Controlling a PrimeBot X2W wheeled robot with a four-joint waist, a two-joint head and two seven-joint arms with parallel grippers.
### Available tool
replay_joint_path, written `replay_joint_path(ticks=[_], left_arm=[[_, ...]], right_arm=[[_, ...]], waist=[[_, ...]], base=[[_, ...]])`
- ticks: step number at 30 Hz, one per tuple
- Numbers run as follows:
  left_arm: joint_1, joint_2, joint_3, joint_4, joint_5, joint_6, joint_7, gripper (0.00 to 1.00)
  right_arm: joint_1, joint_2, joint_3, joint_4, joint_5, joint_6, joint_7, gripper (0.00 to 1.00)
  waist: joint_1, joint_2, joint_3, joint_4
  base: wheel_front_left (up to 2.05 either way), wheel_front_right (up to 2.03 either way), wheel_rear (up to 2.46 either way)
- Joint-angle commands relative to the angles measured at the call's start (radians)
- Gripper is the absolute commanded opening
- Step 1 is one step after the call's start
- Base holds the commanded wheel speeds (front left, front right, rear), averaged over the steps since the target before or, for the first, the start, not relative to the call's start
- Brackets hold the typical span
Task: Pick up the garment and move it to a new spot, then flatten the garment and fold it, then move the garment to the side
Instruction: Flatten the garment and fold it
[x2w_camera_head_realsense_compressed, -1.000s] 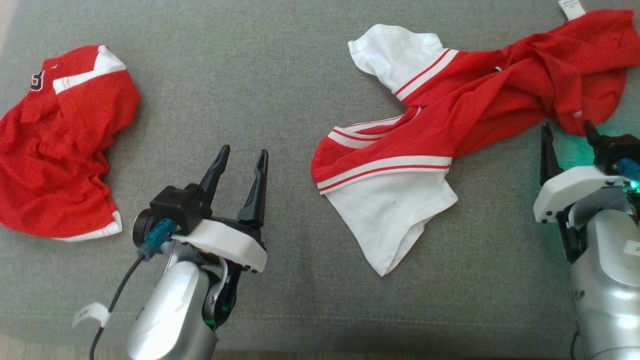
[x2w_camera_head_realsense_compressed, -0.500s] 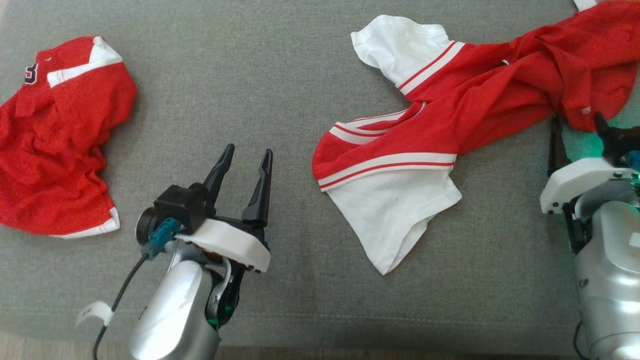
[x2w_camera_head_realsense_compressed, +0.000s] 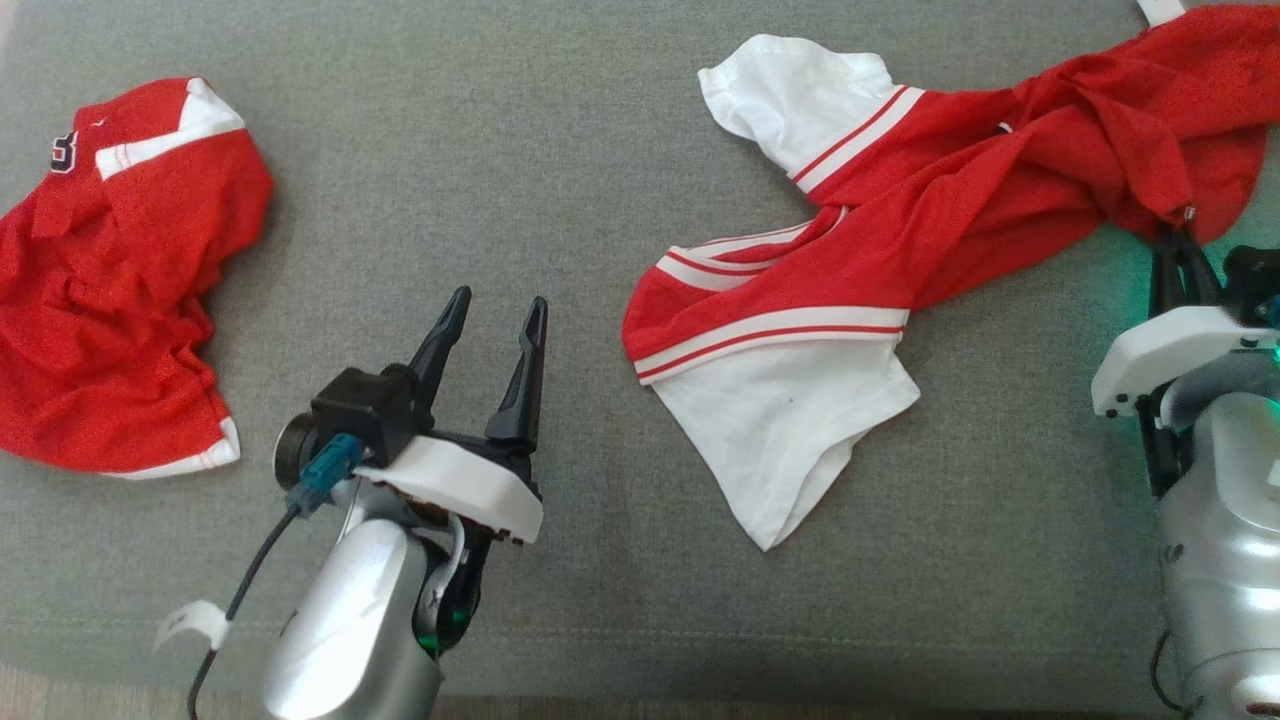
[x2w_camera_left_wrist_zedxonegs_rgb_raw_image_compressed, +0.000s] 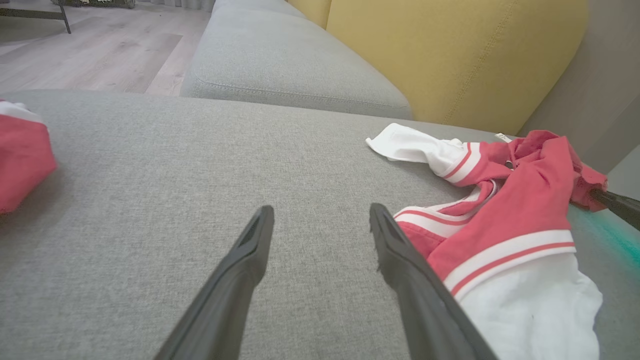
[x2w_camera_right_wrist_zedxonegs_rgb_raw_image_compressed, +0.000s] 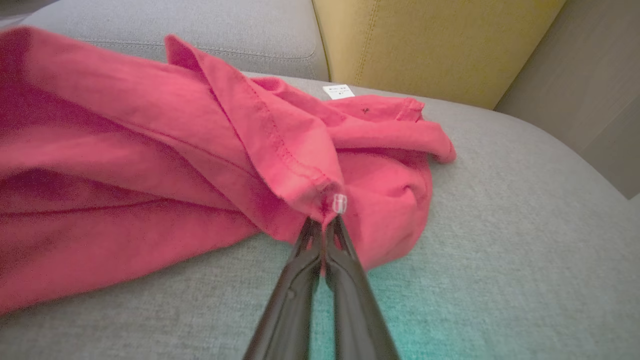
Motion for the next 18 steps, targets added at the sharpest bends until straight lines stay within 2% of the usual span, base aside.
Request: replay_joint_path(ticks=[1, 10, 14, 18], left_arm=[[-0.035, 0.006, 0.024, -0.025, -0.011, 0.004, -0.012, 1.00], [-0.006, 0.006, 0.025, -0.012, -0.014, 0.007, -0.012, 1.00], [0.007, 0.006, 0.028, -0.011, -0.011, 0.007, -0.012, 1.00], [0.020, 0.006, 0.034, -0.006, -0.008, 0.005, -0.012, 1.00]], right_arm=[[-0.026, -0.009, 0.012, -0.023, -0.007, 0.008, -0.017, 0.00], [0.022, 0.003, 0.039, -0.034, 0.057, 0.008, -0.025, 0.00], [0.054, -0.012, 0.107, -0.052, 0.136, 0.008, 0.003, 0.00], [0.099, -0.055, 0.200, -0.100, 0.236, 0.008, 0.066, 0.00]], waist=[[0.0000, 0.0000, -0.004, 0.001], [0.0000, 0.0000, -0.072, -0.020], [0.0000, 0.0000, -0.102, -0.044], [0.0000, 0.0000, -0.130, -0.071]], base=[[0.00, 0.00, 0.00], [0.00, 0.00, 0.00], [0.00, 0.00, 0.00], [0.00, 0.00, 0.00]])
